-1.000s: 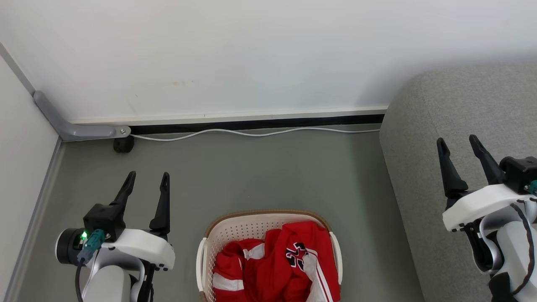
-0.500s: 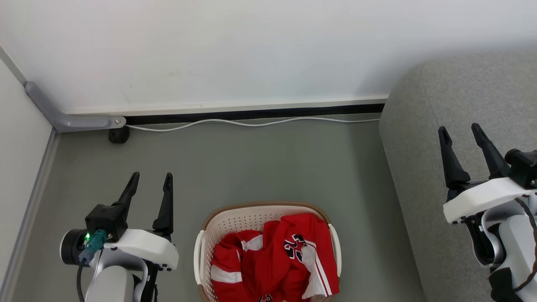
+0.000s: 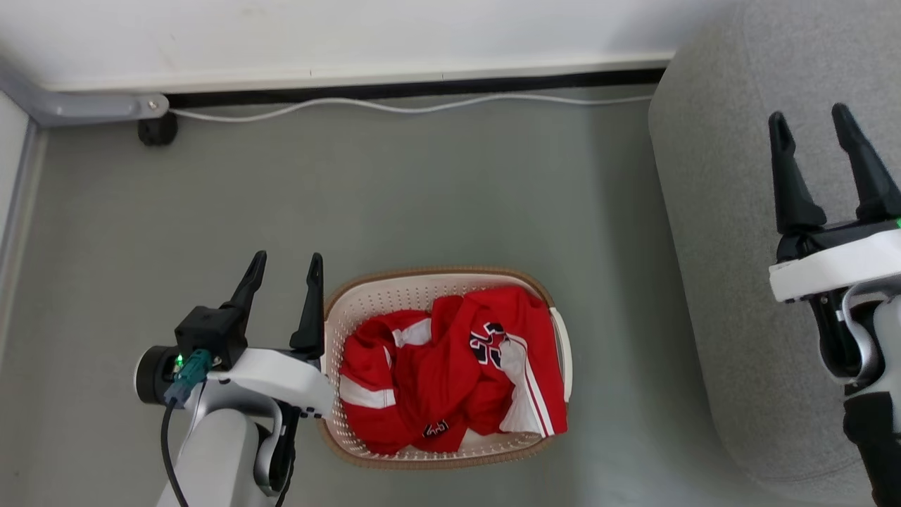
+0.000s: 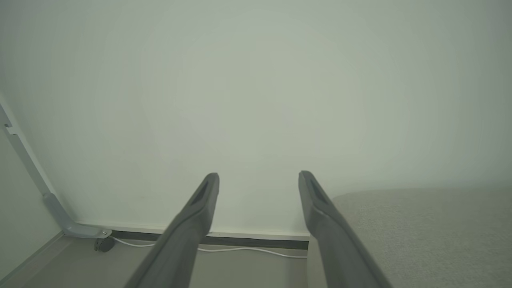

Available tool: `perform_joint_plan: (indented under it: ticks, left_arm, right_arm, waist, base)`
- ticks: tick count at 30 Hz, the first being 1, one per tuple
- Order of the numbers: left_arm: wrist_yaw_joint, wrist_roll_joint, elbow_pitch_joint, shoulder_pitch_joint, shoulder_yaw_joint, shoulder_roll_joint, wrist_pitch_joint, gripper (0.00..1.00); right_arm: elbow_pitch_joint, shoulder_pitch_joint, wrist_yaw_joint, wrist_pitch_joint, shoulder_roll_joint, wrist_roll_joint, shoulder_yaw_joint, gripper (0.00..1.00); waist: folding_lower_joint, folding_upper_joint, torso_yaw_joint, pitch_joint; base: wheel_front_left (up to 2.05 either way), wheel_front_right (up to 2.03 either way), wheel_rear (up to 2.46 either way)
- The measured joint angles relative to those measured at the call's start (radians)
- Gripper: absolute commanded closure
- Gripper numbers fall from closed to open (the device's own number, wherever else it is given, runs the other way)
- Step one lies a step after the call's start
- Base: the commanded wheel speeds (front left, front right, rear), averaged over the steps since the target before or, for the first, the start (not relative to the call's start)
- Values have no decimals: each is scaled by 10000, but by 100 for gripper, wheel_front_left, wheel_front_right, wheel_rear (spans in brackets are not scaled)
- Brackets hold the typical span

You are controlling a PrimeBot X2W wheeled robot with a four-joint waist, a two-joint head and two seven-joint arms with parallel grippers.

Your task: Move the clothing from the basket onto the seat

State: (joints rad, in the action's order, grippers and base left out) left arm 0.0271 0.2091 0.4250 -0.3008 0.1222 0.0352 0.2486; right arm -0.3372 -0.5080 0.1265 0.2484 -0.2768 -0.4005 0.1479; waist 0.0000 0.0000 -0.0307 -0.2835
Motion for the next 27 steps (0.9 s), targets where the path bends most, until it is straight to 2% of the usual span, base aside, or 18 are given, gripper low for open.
perform_joint_plan:
  ticks: [13, 27]
  left_arm:
    - [-679, 943, 562, -1228, 1432, 13, 71, 0]
    - [-736, 2000, 2401, -2885, 2771, 40, 73, 0]
  right_arm:
    - [1287, -1413, 0, 17, -173, -383, -84, 0]
    - [1977, -2380, 0, 73, -207, -581, 33, 0]
  waist:
    - [0, 0, -467, -2669]
    - [0, 0, -976, -4596]
  base:
    - [0, 0, 0]
    - [0, 0, 0]
